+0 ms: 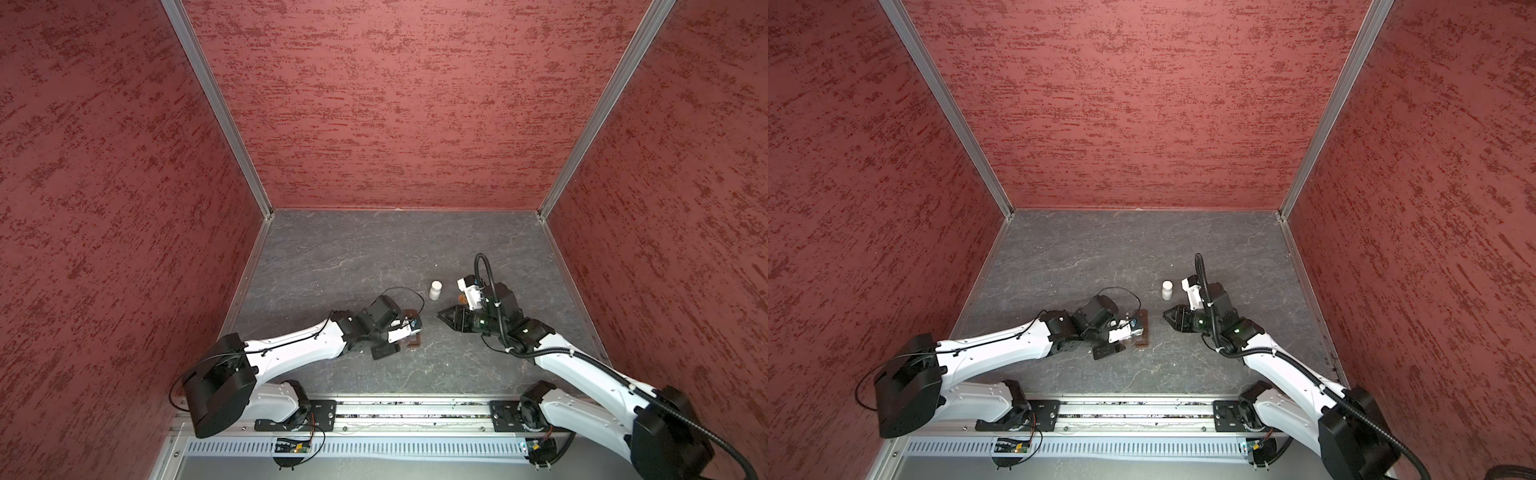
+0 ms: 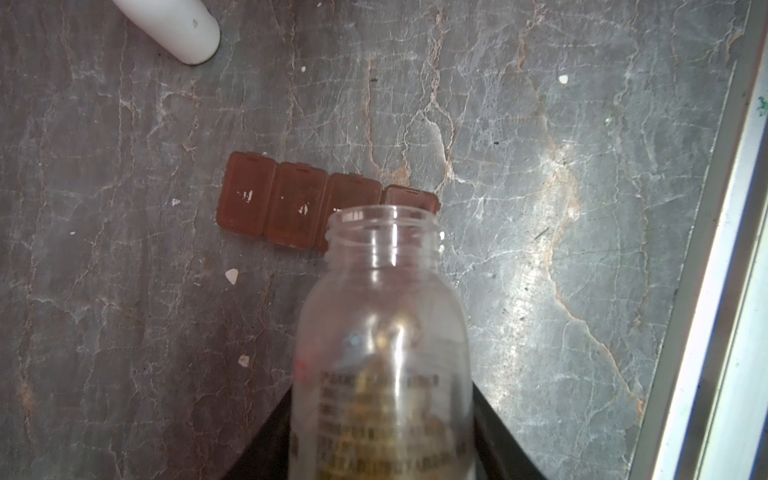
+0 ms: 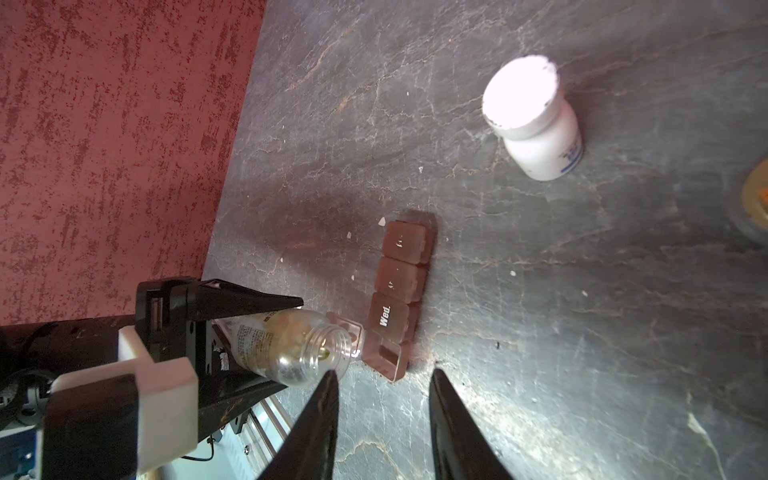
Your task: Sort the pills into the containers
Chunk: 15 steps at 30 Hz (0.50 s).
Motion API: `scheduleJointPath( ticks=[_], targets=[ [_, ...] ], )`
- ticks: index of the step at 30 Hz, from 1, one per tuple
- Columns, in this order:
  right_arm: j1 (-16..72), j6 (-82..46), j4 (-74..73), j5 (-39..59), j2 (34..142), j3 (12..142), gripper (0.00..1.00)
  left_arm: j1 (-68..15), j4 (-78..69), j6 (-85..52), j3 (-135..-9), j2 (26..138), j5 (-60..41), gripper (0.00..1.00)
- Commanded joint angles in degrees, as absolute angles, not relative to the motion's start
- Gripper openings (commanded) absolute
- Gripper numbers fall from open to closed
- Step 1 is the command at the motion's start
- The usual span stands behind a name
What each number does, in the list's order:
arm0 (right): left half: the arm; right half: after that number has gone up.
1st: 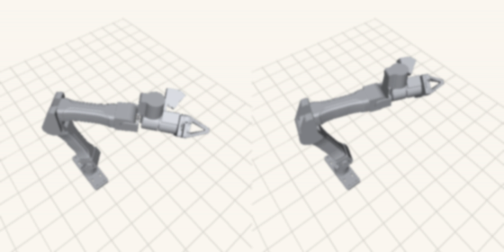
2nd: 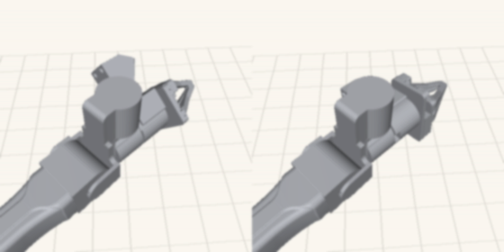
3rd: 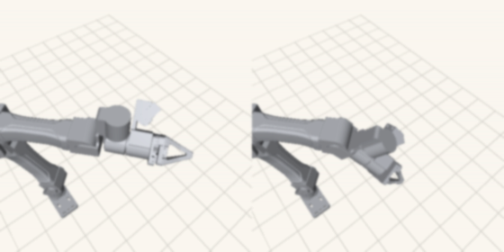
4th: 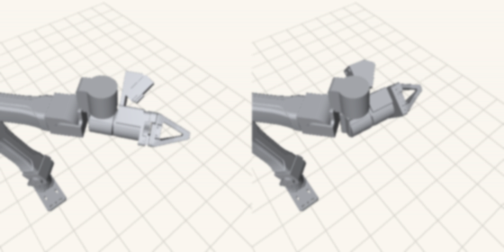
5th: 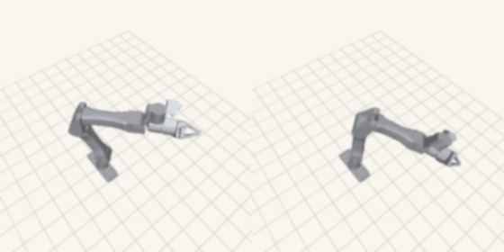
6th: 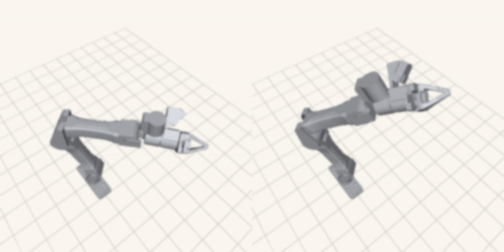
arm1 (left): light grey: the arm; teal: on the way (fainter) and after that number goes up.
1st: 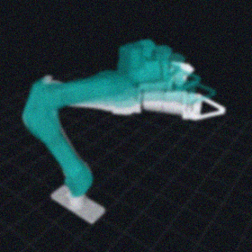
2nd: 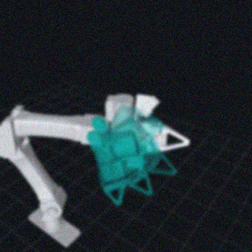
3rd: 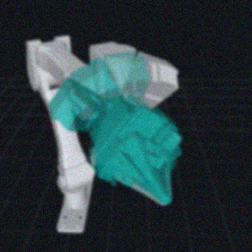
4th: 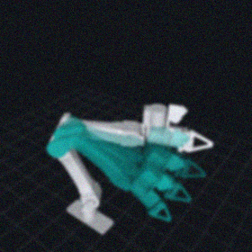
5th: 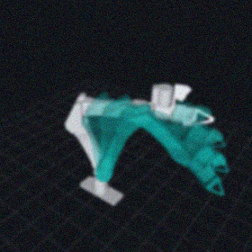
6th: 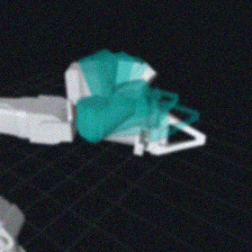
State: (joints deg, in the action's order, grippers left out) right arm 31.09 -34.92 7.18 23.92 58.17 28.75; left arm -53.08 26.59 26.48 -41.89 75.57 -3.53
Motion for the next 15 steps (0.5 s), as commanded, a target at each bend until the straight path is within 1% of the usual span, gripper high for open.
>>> scheduleJointPath(
  ticks=[1, 9, 15],
  targets=[
    [31.5, -33.7, 7.6, 22.3, 56.6, 28.4, 0.37, -53.1, 28.1, 27.4, -43.5, 76.8, -4.9, 0.00],
    [31.5, -34.0, 7.3, 22.7, 57.1, 28.0, 0.36, -53.3, 31.6, 28.1, -47.0, 79.7, -4.8, 0.00],
    [31.4, -35.3, 4.8, 25.2, 59.2, 26.4, 0.20, -53.4, 34.6, 28.2, -49.1, 81.9, -4.6, 0.00]
  ],
)
